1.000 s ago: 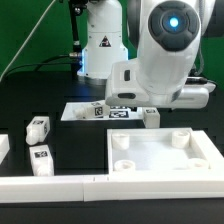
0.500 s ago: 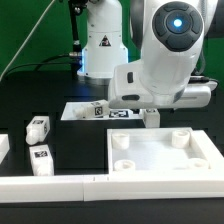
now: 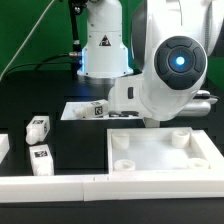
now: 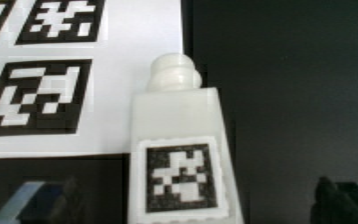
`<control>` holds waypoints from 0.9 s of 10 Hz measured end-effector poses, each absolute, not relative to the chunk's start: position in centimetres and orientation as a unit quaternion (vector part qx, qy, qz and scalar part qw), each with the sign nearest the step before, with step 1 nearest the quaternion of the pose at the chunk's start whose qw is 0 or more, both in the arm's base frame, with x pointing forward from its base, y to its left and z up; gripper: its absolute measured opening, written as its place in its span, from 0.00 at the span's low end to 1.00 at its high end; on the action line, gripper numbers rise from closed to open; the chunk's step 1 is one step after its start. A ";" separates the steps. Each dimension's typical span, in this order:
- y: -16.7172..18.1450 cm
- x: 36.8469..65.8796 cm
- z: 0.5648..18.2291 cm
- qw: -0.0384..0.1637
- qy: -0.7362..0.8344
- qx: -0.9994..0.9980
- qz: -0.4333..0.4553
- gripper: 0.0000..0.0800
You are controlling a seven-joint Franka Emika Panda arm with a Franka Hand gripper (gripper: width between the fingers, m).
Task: Assemble one leg
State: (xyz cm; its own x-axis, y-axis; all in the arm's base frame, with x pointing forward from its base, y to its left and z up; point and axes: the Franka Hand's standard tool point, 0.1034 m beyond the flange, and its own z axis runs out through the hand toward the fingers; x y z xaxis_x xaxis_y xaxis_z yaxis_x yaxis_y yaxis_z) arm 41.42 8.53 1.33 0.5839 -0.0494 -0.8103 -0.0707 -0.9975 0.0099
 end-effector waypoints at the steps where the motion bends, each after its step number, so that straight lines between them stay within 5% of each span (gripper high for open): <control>1: 8.5 41.4 1.3 0.012 0.034 -0.890 0.455 0.81; 3: 8.5 41.4 1.3 0.012 0.034 -0.890 0.455 0.81; 4: 8.4 41.4 1.3 0.012 0.035 -0.890 0.455 0.69; 5: 8.4 41.4 1.3 0.012 0.035 -0.890 0.455 0.69; 6: 8.4 41.4 1.3 0.012 0.035 -0.890 0.455 0.46; 7: 8.4 41.4 1.3 0.012 0.035 -0.890 0.455 0.36; 9: 8.6 42.0 2.6 0.015 0.033 -0.892 0.450 0.36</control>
Offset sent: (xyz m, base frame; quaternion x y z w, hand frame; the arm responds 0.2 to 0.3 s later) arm 0.0000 0.0000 0.0000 0.0000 0.0000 0.0000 1.0000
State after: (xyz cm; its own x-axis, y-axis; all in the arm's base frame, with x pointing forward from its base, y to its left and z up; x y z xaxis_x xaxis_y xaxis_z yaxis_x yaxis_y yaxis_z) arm 42.03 8.55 2.60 0.5931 -0.0452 -0.8039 -0.0717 -0.9974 0.0032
